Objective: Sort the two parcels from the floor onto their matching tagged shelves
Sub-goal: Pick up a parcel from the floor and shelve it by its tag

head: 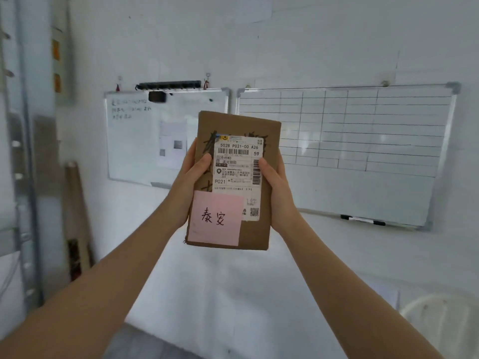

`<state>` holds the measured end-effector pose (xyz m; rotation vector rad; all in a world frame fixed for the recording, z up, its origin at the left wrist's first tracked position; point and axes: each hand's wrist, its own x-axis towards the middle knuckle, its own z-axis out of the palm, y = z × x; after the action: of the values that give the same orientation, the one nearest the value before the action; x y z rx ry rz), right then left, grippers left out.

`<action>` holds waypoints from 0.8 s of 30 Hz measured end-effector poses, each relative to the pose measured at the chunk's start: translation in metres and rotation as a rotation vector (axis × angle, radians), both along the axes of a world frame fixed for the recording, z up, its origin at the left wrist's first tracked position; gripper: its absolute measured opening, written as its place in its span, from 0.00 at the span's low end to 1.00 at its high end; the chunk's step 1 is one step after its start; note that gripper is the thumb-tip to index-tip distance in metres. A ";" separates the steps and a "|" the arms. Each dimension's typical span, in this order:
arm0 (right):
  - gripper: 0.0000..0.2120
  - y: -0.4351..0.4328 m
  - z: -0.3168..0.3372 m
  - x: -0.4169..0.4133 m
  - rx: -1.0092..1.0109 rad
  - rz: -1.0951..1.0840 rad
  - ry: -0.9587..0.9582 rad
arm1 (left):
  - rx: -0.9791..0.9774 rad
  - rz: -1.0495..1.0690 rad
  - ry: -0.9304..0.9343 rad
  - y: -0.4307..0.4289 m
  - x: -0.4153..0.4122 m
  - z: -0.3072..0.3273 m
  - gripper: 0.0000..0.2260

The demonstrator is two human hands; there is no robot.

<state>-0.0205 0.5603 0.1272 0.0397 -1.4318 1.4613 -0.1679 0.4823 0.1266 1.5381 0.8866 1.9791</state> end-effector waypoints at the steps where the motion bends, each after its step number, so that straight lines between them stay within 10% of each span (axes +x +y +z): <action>1: 0.30 -0.006 -0.001 -0.006 -0.002 0.038 -0.013 | -0.005 0.019 -0.007 -0.011 -0.003 -0.002 0.27; 24: 0.27 -0.397 0.004 -0.179 0.035 1.024 -0.049 | 0.068 1.083 -0.070 -0.479 -0.029 -0.006 0.24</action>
<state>-0.1999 0.1630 0.1308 0.8701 -1.5441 2.2430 -0.1965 0.0029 0.1210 1.0566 1.8986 2.7356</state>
